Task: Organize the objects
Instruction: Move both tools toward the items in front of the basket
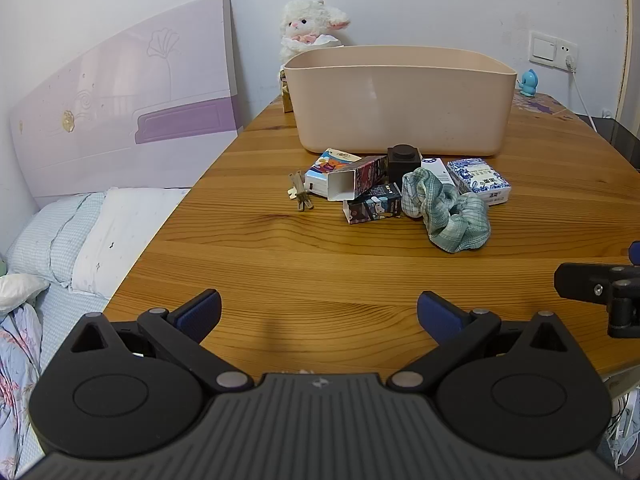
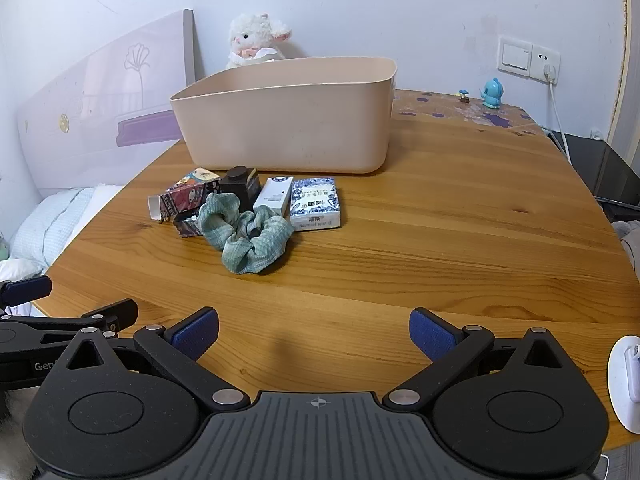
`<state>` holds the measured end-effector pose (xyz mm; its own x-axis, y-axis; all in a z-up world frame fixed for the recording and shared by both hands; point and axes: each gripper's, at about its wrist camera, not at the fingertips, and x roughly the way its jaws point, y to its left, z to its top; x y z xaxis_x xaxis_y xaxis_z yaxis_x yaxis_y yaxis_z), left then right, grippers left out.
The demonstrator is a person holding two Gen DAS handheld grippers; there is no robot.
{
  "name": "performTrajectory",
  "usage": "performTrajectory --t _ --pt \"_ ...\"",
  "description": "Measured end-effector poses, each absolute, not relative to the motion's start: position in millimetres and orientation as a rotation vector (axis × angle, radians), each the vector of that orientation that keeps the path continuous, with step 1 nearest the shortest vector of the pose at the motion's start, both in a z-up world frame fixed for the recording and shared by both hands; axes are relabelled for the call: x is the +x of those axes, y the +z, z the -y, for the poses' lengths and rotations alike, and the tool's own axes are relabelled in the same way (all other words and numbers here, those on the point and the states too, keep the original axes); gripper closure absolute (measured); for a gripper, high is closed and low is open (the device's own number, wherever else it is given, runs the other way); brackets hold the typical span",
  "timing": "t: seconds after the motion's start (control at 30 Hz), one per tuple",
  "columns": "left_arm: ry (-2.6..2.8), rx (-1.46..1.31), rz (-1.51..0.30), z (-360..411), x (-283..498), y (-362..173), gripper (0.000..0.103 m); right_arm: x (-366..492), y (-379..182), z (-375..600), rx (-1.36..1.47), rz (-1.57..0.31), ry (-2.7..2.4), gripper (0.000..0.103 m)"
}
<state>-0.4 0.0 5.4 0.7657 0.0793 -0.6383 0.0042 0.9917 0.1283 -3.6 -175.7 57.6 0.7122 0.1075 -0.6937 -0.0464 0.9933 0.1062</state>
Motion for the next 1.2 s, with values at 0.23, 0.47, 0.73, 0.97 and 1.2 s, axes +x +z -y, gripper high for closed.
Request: performTrajectory --t 0.23,0.47,0.73,0.97,1.2 --pt "0.042 0.123 -0.699 -0.4 -0.2 5.0 0.000 -4.4 54.5 174.4 0.086 -0.774 0.082 0.000" --pt "0.037 0.124 -0.696 -1.5 0.2 2.6 0.000 -4.6 54.3 173.7 0.087 -0.773 0.082 0.000" --pt "0.038 0.123 -0.695 -1.8 0.8 1.2 0.000 -4.3 53.8 174.1 0.086 -0.773 0.079 0.000" --pt "0.038 0.121 -0.695 -2.0 1.0 1.7 0.000 -3.9 53.5 173.6 0.085 -0.769 0.076 0.000" --pt "0.024 0.110 -0.693 -6.5 4.6 3.8 0.000 -1.0 54.3 172.1 0.083 -0.763 0.077 0.000"
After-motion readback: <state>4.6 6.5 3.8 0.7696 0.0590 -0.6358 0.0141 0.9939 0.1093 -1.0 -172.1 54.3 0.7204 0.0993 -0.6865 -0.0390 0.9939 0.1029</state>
